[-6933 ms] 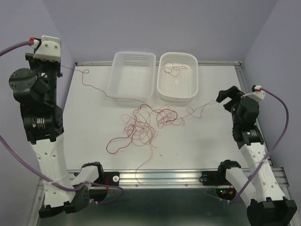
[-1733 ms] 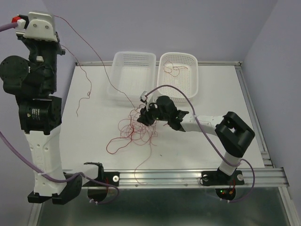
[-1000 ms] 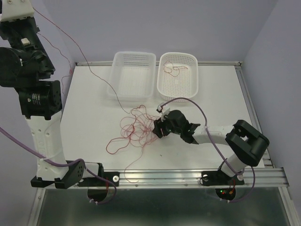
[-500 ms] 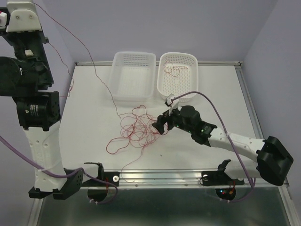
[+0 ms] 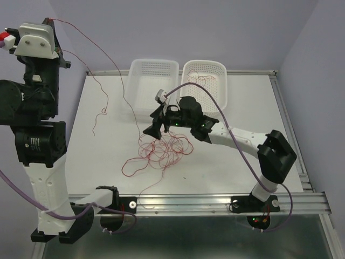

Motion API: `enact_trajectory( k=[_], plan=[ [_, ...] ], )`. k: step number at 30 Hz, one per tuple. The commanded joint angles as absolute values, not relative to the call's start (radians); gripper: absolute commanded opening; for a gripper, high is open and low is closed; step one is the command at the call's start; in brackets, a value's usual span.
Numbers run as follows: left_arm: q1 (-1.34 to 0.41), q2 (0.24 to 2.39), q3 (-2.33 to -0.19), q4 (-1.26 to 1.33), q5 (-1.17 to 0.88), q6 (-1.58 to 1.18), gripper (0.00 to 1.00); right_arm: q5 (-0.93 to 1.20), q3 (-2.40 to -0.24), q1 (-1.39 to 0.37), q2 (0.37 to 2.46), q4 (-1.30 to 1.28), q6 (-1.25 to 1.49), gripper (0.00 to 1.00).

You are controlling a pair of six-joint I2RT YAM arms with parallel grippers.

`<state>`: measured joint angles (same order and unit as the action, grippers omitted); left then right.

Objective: Untangle the cables

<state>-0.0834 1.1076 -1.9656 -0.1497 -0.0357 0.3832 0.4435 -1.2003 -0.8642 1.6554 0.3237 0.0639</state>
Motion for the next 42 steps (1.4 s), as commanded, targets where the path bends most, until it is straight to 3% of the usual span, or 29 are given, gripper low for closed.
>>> enact_trajectory(
  k=[1,5,7,8,10,11,12,16,20,27,35,42],
  plan=[
    [-0.083,1.092,-1.991,-0.130,-0.064,0.368,0.00,0.572,-1.311,-0.877,1.727,0.374,0.074,0.96],
    [-0.081,1.088,-1.990,-0.130,-0.066,0.367,0.00,0.603,-1.367,-0.894,1.785,0.397,0.092,0.95],
    [-0.083,1.091,-1.991,-0.130,-0.063,0.367,0.00,0.606,-1.390,-0.900,1.807,0.394,0.092,0.88],
    [-0.083,1.089,-1.993,-0.130,-0.061,0.368,0.00,0.601,-1.411,-0.903,1.830,0.376,0.094,0.72],
    [-0.083,1.089,-1.993,-0.130,-0.060,0.370,0.00,0.606,-1.422,-0.904,1.842,0.371,0.091,0.50],
    [-0.081,1.086,-1.985,-0.132,-0.064,0.368,0.00,0.603,-1.425,-0.907,1.845,0.371,0.094,0.33],
    [-0.083,1.085,-1.976,-0.132,-0.067,0.368,0.00,0.594,-1.431,-0.905,1.844,0.370,0.097,0.01],
    [-0.083,1.060,-1.881,-0.127,-0.081,0.379,0.00,0.571,-1.454,-0.905,1.800,0.356,0.107,0.01],
    [-0.081,1.028,-1.658,-0.077,-0.098,0.393,0.00,0.552,-1.469,-0.904,1.724,0.342,0.110,0.01],
    [-0.083,1.046,-1.373,-0.072,-0.259,0.382,0.00,0.456,-1.502,-0.904,1.646,0.295,0.100,0.01],
    [-0.061,1.199,-1.332,-0.114,-0.700,0.290,0.00,0.374,-1.537,-0.905,1.655,0.308,0.110,0.01],
    [-0.040,1.170,-1.240,-0.025,-0.863,0.253,0.00,0.221,-1.465,-0.904,1.606,0.331,0.087,0.01]
  ],
)
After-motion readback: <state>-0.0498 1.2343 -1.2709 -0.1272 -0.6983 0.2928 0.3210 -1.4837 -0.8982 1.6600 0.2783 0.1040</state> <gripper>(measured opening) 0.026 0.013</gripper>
